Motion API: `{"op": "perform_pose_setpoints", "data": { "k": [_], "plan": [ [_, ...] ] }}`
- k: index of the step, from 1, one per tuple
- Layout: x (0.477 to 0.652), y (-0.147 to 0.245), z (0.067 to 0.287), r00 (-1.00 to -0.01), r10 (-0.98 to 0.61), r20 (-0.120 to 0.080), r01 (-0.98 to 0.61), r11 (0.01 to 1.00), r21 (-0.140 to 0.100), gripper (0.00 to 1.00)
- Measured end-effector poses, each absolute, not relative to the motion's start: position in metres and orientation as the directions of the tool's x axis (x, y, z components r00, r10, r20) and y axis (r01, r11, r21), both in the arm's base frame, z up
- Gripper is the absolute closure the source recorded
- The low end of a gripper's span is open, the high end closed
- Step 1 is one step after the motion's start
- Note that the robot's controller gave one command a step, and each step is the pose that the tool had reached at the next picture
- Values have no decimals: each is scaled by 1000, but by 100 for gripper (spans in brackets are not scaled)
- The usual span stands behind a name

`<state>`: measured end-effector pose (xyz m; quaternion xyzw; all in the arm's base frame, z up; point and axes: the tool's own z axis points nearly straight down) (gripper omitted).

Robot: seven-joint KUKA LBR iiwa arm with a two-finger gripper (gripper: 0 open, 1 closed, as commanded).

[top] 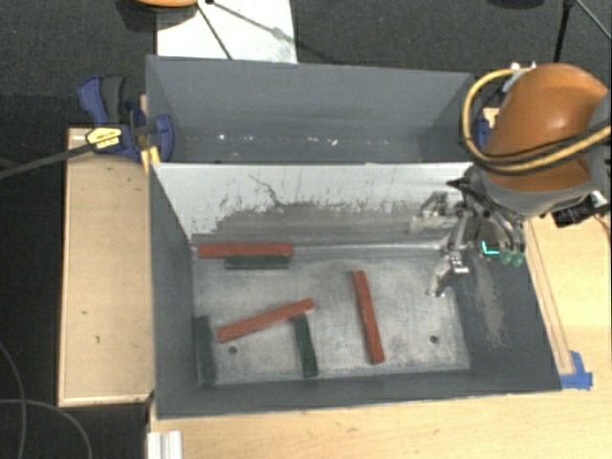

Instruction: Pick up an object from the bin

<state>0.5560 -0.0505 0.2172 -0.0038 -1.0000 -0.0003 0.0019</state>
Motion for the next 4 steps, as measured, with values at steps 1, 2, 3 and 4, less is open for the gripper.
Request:
{"op": "perform_pose_setpoints", "data": {
  "k": [1,2,3,4],
  "plan": [
    [558,-50,221,-1000,6,-4,6,1000,0,0],
    [570,8,194,-998,-64,-4,-64,998,-1,0],
    [572,43,132,-982,-188,-8,-188,982,0,0],
    [561,70,71,-957,-289,-6,-289,957,-1,0]
  ]
}}
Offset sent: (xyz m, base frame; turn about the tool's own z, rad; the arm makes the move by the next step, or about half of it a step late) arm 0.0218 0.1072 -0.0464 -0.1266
